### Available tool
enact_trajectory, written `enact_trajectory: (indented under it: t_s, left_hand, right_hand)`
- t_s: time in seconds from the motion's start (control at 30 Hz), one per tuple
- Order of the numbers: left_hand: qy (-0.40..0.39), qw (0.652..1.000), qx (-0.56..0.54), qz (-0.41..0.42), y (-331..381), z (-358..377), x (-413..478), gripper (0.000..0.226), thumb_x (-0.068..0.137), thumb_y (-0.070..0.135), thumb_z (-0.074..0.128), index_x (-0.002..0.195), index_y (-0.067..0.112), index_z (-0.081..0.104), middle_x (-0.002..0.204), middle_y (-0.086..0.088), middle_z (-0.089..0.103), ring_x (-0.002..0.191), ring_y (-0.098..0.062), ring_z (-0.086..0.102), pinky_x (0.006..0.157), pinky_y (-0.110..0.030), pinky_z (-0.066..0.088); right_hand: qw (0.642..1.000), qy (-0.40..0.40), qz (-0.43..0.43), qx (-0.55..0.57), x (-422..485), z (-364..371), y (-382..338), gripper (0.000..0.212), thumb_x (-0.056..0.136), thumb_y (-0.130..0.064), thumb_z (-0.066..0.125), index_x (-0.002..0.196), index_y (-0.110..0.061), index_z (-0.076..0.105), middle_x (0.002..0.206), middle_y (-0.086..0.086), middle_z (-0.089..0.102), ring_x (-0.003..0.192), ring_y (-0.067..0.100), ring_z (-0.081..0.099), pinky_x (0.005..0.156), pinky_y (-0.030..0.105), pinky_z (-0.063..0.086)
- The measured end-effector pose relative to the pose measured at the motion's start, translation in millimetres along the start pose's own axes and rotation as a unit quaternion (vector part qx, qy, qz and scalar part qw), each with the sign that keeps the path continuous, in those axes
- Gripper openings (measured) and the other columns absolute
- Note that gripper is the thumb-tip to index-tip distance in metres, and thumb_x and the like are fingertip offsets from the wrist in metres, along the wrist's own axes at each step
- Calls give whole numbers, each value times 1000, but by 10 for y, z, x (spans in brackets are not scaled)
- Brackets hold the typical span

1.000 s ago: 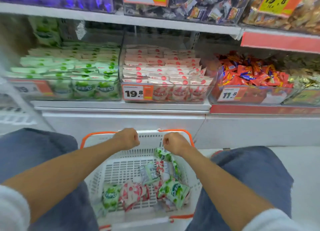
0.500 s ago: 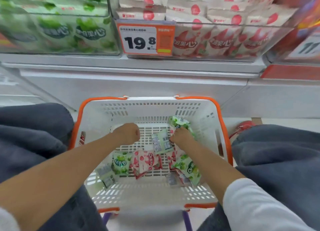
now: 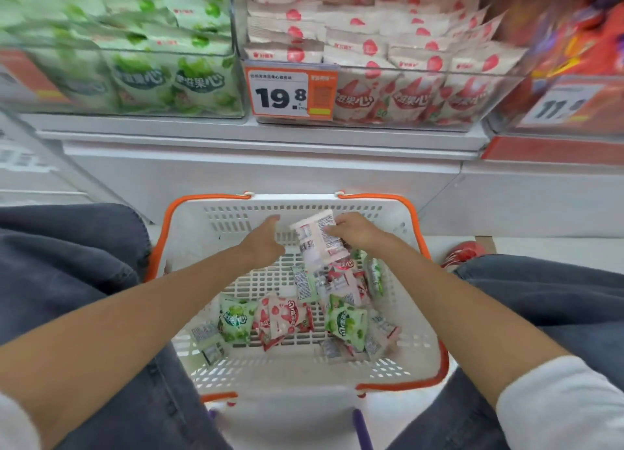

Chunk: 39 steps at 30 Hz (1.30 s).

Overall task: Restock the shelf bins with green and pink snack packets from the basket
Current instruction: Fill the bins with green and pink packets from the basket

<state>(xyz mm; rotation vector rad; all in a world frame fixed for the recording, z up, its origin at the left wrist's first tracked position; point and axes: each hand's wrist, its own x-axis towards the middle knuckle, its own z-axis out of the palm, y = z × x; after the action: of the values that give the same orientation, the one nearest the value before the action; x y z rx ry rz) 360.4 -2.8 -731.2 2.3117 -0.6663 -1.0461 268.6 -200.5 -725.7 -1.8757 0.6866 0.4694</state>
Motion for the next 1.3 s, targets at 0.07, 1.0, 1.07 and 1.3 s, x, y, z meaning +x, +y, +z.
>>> enact_trajectory:
  t_s: [0.07, 1.0, 1.07, 1.3]
  left_hand:
    - [9, 993, 44, 105, 101, -115, -91, 89, 83, 0, 69, 154, 24, 21, 158, 1, 22, 143, -22, 28, 111, -38, 35]
    - [251, 934, 110, 229, 1511, -1418, -836, 81, 93, 73, 17, 72, 8, 61, 69, -4, 61, 68, -25, 59, 73, -39, 47]
    - [325, 918, -44, 226, 1542, -1468, -840, 79, 97, 65, 23, 83, -1, 64, 80, -16, 66, 76, -30, 62, 75, -41, 48]
    - [278, 929, -162, 185, 1537, -1440, -799, 48, 97, 50, 48, 71, 9, 54, 64, 6, 56, 64, -10, 54, 63, -27, 38]
  right_hand:
    - [976, -40, 77, 200, -151, -23, -186, 10, 96, -12, 58, 88, -7, 59, 78, 8, 62, 63, 16, 60, 59, 31, 54]
    - [970, -28, -165, 178, -1280, -567, -1495, 20, 85, 5, 66, 99, -9, 64, 79, 2, 69, 68, 11, 67, 68, 22, 56]
    - [963, -14, -163, 215, -1293, -599, -1474, 17, 86, 7, 63, 92, -9, 62, 88, 9, 68, 78, 16, 68, 76, 25, 57]
    - [938, -13, -187, 291, -1280, -575, -1602, 32, 86, 9, 62, 115, -4, 56, 99, 13, 69, 86, 23, 66, 80, 30, 55]
